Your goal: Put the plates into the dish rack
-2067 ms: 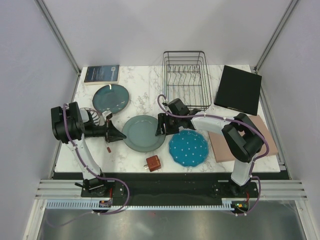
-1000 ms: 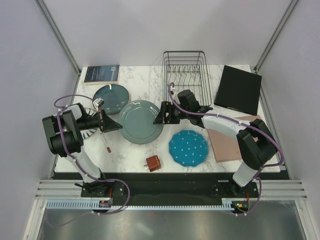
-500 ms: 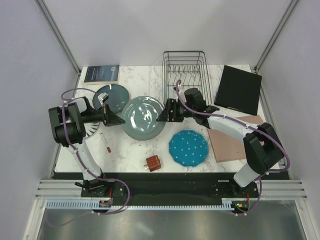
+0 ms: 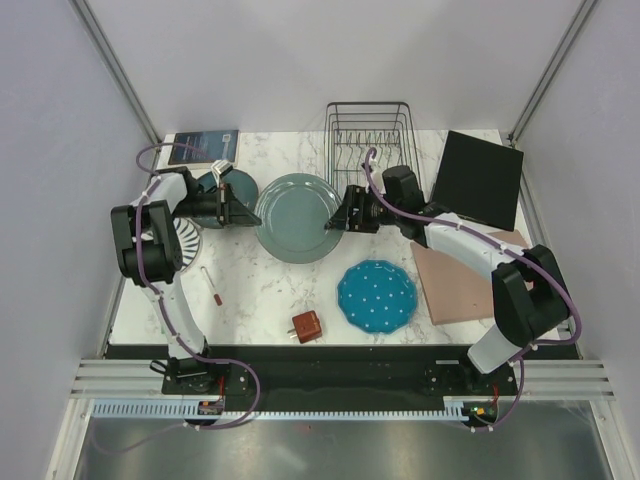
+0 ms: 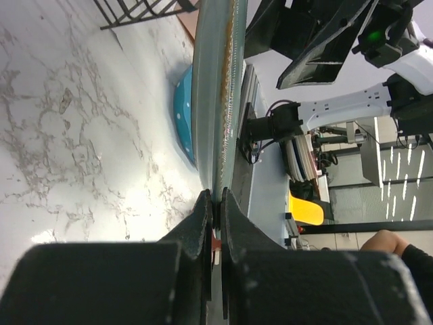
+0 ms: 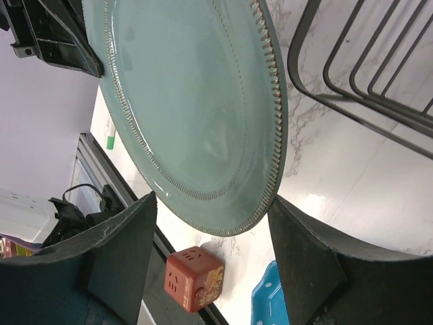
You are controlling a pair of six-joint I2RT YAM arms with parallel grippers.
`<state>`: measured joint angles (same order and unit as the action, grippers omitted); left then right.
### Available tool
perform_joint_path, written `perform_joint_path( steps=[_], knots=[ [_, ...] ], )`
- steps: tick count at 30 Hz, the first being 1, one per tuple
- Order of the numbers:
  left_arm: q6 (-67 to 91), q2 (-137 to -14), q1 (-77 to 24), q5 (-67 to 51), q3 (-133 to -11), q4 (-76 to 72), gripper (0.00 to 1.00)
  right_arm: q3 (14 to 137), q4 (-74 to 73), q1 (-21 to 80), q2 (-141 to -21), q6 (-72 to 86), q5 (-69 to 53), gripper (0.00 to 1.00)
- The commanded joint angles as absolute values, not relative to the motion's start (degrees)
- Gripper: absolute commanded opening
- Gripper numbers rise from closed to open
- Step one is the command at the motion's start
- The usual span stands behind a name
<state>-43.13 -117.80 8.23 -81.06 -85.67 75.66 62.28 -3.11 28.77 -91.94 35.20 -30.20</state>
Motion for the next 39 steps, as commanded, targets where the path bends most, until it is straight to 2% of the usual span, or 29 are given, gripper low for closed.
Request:
perform_joint_path(
  steps=[1,4,6,9,18,25,36,39],
  knots=[
    [-35.17,-113.21,7.73,-100.10,-88.33,86.58,0.02,65.57,2.55,29.01,-88.51,32.97,-34.28,0.73],
    [-22.83,-110.49,8.87,-104.03,-84.30,76.87,0.02,63.64,2.20,28.48,-87.19,32.35,-34.01,0.74],
    [-8.57,-105.48,9.32,-104.24,-79.56,59.92,0.02,62.06,1.94,27.86,-86.75,31.91,-34.10,0.74],
    [-0.62,-101.69,9.23,-104.24,-78.66,53.27,0.02,59.95,1.06,26.63,-85.70,31.46,-34.10,0.74],
    [-0.53,-99.06,8.79,-104.33,-76.03,52.73,0.02,56.34,2.71,23.74,-85.61,35.65,-37.87,0.76],
    [2.99,-97.03,6.86,-104.50,-75.76,52.56,0.02,49.75,24.25,21.88,-87.89,51.23,-45.26,0.78],
    [6.59,-94.05,5.36,-104.59,-76.20,52.65,0.02,51.24,22.51,21.71,-92.29,52.65,-44.83,0.79],
    [7.38,-93.61,4.57,-104.50,-76.03,52.65,0.02,49.14,27.21,21.62,-92.64,55.36,-45.26,0.79]
  ],
)
